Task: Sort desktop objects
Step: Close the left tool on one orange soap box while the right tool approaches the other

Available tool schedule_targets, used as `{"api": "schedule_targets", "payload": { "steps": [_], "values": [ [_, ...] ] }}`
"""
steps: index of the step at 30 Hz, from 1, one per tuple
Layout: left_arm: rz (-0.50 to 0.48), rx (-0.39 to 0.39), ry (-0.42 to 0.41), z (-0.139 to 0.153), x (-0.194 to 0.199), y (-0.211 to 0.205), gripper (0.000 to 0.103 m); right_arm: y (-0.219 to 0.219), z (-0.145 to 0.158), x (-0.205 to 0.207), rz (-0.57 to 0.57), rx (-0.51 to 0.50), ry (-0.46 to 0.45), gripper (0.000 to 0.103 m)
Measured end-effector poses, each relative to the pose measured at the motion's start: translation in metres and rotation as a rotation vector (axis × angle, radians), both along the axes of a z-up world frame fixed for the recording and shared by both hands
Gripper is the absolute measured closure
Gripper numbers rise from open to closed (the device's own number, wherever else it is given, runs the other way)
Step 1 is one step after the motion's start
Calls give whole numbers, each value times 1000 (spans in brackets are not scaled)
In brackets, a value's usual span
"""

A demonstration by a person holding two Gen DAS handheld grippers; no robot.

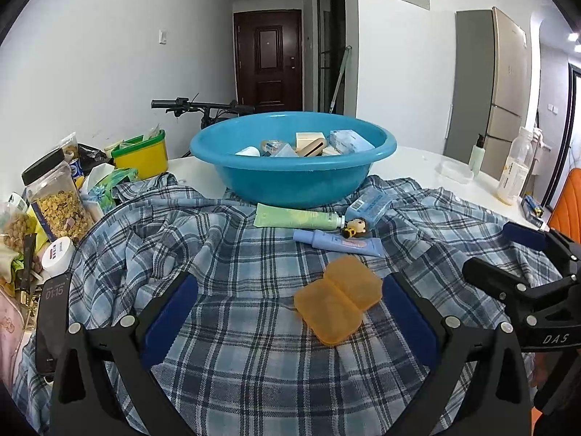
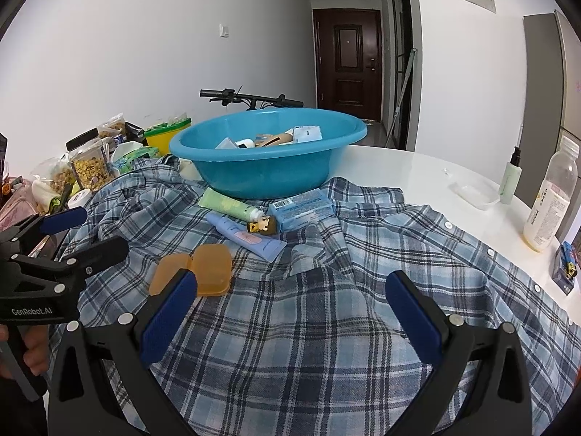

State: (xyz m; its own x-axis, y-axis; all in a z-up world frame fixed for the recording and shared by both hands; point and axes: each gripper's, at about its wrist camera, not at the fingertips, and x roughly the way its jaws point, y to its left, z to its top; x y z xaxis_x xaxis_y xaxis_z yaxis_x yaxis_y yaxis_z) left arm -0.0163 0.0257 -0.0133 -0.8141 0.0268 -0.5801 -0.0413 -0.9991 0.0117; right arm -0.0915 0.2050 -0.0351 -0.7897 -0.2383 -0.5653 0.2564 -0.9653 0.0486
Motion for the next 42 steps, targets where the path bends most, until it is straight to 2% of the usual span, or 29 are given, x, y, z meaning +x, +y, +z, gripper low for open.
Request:
{"api": "schedule_targets", "payload": {
  "steps": [5, 11, 13, 20, 23, 25, 27, 29, 37, 42],
  "values": [
    [-13, -29, -20, -5, -4, 8, 0, 5, -3, -2, -6, -13, -11, 0],
    [-25, -45, -88, -23, -22, 24, 1, 12, -9, -2, -11, -17, -32, 0],
    [-29, -41, -125, -31, -28, 25, 13, 16, -9, -1, -15, -21, -31, 0],
    [-34, -11, -232, -54, -46, 24, 18, 27, -13, -1, -19, -56, -39, 0],
    [-37, -7, -268, -63, -51, 22, 31, 26, -15, -3, -14, -63, -47, 0],
    [-32, -3, -273, -65, -51, 19, 36, 26, -16, -3, -12, -66, -51, 0],
    [-22, 8, -273, -65, -51, 14, 47, 27, -17, -3, -11, -66, -54, 0],
    [-23, 23, -276, -64, -51, 9, 51, 28, -18, -3, -11, -69, -55, 0],
    [-35, 20, -280, -66, -53, 11, 52, 24, -19, -4, -2, -66, -61, 0],
    [-53, 38, -225, -56, -45, 7, 57, 19, -19, -4, 5, -60, -67, 0]
  ]
}}
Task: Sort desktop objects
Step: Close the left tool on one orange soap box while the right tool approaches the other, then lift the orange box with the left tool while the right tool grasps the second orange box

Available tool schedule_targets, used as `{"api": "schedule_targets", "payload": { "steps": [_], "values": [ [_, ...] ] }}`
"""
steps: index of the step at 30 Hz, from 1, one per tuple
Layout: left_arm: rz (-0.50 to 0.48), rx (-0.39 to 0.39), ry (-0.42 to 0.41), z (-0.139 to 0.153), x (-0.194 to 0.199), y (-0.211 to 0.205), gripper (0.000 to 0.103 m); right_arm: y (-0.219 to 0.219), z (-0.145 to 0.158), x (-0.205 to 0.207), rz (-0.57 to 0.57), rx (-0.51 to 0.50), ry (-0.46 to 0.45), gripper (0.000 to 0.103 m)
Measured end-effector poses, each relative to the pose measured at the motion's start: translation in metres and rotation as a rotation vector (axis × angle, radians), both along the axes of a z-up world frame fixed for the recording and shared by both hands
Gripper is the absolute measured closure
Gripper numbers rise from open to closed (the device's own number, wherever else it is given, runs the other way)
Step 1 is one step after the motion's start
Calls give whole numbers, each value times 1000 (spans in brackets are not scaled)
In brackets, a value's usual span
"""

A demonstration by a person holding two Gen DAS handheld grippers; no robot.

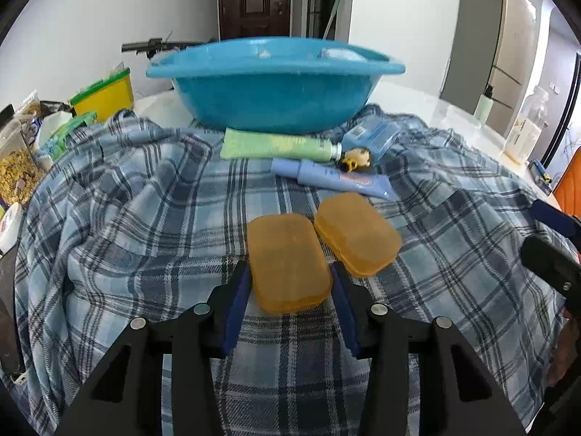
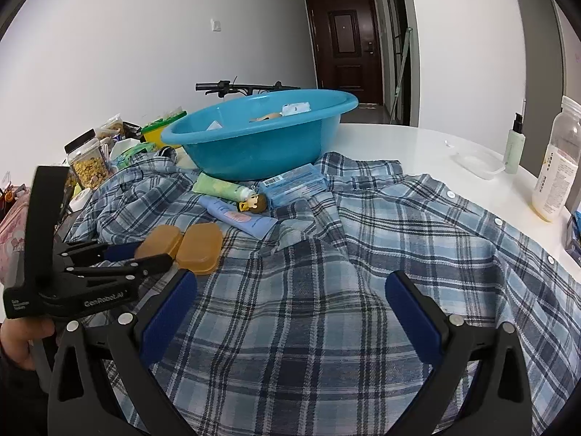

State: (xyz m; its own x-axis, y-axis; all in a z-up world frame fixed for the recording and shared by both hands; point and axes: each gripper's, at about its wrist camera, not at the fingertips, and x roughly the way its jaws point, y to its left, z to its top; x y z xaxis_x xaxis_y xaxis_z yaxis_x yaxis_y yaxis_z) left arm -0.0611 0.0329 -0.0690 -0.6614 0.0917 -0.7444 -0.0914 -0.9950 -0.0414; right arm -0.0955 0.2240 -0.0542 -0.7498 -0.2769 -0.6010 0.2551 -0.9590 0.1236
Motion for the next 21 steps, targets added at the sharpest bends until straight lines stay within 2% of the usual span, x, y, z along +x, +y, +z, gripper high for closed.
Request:
{"api": "schedule_targets", "payload": {
  "steps": [5, 14, 20, 21],
  "values": [
    [-8, 4, 60, 16, 12, -4, 57, -8, 1, -3, 15, 16, -11, 0],
    [-10, 68, 147, 42, 35, -22, 57, -46, 5, -17, 74, 92, -35, 0],
    [3, 106, 162, 42, 38, -36, 57, -80, -7, -38, 133, 120, -86, 1],
    [3, 109, 164, 41, 39, -37, 58, -85, -9, -41, 142, 121, -90, 4]
  ]
}}
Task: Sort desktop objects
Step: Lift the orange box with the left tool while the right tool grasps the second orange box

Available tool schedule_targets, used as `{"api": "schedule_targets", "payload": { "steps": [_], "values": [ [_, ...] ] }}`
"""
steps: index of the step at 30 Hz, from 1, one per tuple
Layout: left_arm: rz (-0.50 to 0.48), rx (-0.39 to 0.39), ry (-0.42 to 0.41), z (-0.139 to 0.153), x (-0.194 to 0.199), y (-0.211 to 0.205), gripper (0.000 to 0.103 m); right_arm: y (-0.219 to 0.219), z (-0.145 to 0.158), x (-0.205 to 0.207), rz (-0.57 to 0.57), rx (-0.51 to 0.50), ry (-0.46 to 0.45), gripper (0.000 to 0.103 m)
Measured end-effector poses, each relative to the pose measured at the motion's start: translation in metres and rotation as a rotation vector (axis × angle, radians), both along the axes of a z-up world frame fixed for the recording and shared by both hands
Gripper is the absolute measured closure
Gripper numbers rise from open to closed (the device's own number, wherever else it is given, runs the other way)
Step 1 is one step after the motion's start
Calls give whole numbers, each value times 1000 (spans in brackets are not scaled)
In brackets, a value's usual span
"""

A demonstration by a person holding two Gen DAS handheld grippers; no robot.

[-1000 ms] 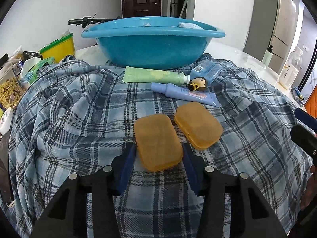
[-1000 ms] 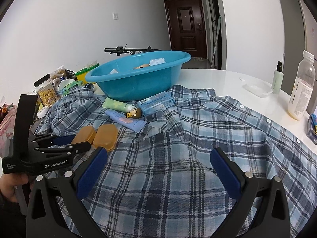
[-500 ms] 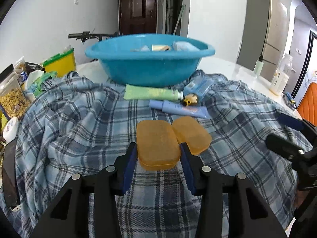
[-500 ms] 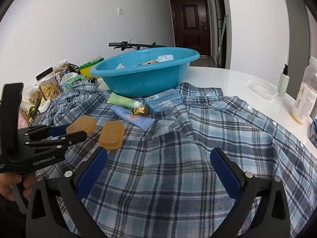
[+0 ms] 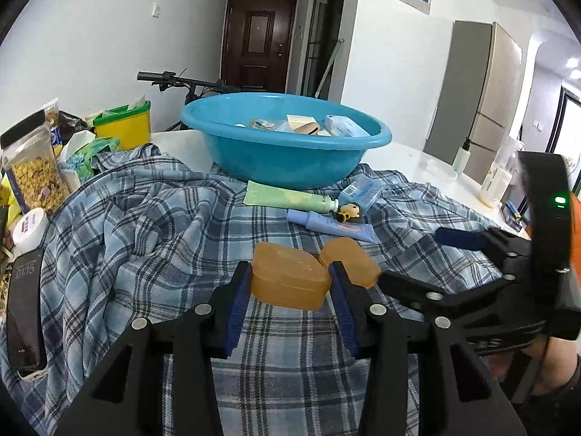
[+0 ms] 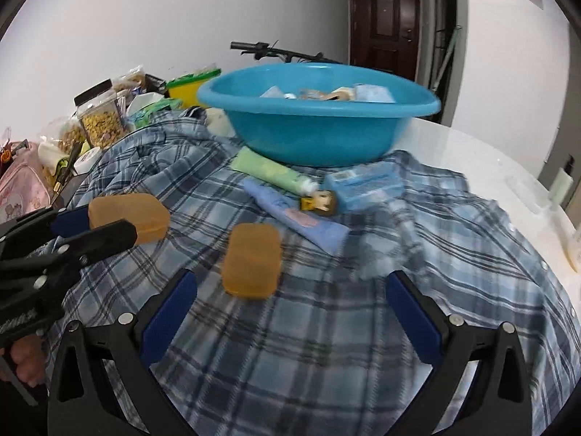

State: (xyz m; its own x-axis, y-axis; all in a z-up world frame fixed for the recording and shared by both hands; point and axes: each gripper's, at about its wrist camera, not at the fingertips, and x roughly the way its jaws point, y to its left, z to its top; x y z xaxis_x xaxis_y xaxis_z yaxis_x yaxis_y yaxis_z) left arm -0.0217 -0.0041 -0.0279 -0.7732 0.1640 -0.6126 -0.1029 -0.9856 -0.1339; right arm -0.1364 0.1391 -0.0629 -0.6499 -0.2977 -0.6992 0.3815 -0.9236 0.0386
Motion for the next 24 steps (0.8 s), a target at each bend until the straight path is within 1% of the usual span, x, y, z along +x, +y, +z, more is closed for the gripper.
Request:
{"api": "schedule_targets", "payload": {
  "steps": [1, 4, 5, 6, 7, 8, 9, 10, 11, 13, 14, 15, 16, 20, 24],
  "values": [
    [-1, 4, 1, -1, 1, -2, 57, -5, -3, -4, 10, 4, -10, 12],
    [-4, 11, 2, -2, 2, -6, 58, -17, -13, -14, 31, 20, -55, 24],
    [-4, 13, 2, -3, 3, -7, 58, -19, -16, -17, 45, 6, -74, 26],
    [-4, 19, 3, -3, 3, -9, 58, -19, -18, -19, 54, -11, -86, 31],
    [-3, 23, 2, -4, 3, -10, 58, -20, -20, -21, 53, -14, -94, 36],
    [-2, 25, 2, -4, 4, -12, 58, -21, -22, -23, 49, -2, -96, 38],
    [-1, 28, 1, -5, 3, -13, 58, -23, -24, -24, 45, 15, -96, 43],
    [-2, 31, -1, -6, 3, -14, 57, -25, -25, -24, 45, 26, -96, 47],
    [0, 34, -3, -7, 2, -15, 57, -27, -27, -25, 48, 31, -100, 47],
    [-1, 39, -6, -7, 2, -15, 57, -29, -28, -25, 54, 43, -106, 57],
    [0, 39, -7, -8, 2, -15, 57, -31, -29, -24, 56, 62, -101, 58],
    [0, 38, -8, -8, 2, -14, 58, -33, -29, -23, 57, 76, -95, 61],
    [0, 37, -8, -8, 2, -14, 57, -34, -28, -23, 65, 80, -91, 61],
    [0, 34, -5, -8, 3, -14, 57, -32, -23, -17, 85, 67, -72, 62],
    [9, 30, 4, -3, 4, -16, 57, -21, -12, -10, 76, 34, -45, 62]
  ]
}}
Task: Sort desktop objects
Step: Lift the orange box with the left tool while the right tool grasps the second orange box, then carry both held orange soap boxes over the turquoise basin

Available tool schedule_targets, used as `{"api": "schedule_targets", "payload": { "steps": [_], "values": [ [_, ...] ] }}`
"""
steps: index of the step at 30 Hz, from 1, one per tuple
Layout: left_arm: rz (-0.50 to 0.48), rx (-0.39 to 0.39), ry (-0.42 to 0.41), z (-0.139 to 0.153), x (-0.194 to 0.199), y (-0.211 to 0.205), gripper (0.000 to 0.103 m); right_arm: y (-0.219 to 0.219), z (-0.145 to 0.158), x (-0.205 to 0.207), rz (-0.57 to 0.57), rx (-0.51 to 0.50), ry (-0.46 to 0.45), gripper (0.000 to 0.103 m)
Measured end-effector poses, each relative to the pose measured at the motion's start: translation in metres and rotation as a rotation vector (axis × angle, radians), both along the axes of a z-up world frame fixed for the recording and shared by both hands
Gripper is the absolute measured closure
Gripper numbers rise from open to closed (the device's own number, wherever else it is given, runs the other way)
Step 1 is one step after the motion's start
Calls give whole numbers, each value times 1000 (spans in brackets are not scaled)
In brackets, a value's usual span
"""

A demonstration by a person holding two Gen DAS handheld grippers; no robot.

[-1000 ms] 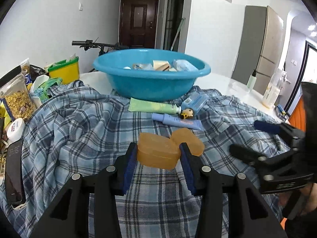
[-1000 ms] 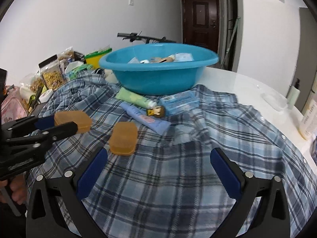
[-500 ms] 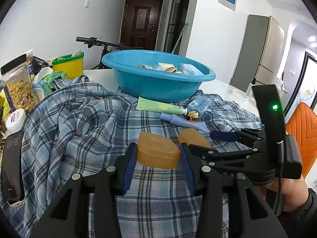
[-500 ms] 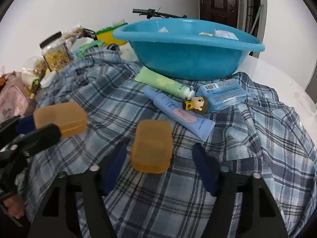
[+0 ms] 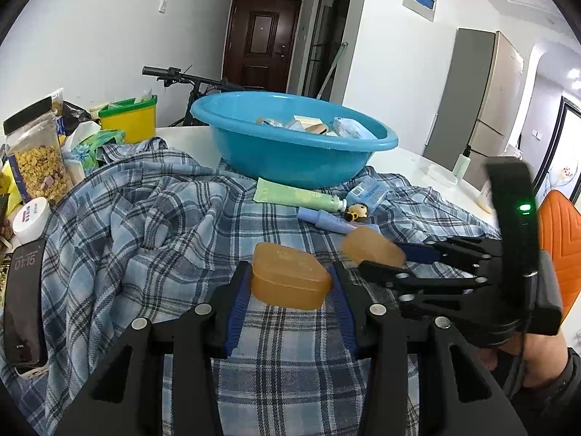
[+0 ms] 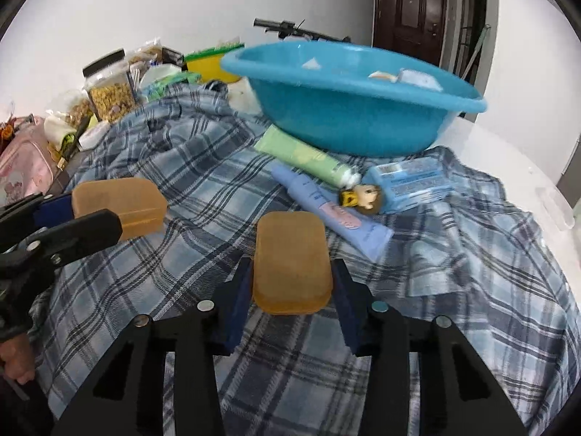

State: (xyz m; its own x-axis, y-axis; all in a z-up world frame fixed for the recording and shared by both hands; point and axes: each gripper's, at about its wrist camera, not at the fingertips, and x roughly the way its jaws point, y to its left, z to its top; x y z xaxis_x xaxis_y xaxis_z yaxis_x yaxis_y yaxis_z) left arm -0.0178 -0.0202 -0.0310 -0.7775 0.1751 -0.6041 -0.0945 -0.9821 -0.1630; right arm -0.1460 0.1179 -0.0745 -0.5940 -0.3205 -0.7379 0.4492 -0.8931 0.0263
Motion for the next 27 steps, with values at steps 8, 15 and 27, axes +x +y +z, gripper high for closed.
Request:
{"api": "schedule_targets", "payload": {
  "steps": [8, 15, 27],
  "values": [
    [11, 1, 29, 17, -1, -1, 57, 34, 37, 10, -44, -62, 75, 62],
    [20, -20, 68, 50, -17, 2, 57, 50, 77, 7, -64, -99, 144, 62],
    [19, -15, 148, 126, -70, 2, 57, 47, 143, -40, -33, -129, 227, 62]
  ]
}}
